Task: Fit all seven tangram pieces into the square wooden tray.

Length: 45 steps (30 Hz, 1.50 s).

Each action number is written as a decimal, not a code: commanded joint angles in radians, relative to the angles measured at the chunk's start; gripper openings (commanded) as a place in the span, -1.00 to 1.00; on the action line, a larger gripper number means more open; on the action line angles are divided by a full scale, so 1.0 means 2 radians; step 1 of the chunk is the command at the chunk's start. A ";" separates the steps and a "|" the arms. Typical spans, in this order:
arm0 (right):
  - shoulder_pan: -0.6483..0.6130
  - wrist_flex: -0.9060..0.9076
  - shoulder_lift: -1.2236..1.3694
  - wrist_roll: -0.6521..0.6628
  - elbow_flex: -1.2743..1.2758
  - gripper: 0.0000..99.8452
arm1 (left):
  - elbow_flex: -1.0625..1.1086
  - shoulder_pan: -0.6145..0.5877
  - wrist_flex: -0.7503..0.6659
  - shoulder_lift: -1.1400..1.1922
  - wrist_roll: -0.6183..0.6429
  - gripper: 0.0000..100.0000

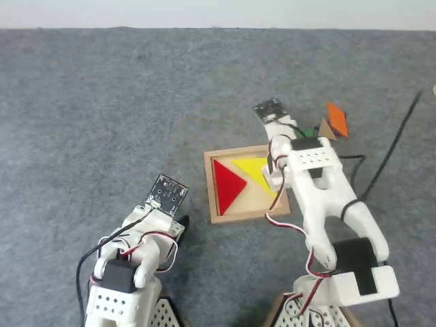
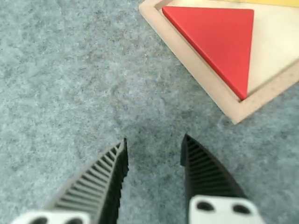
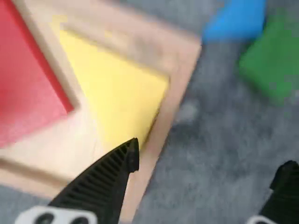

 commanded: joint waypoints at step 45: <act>-0.090 0.032 0.010 0.026 -0.088 -0.12 | -0.007 0.003 0.003 -0.010 0.004 -0.63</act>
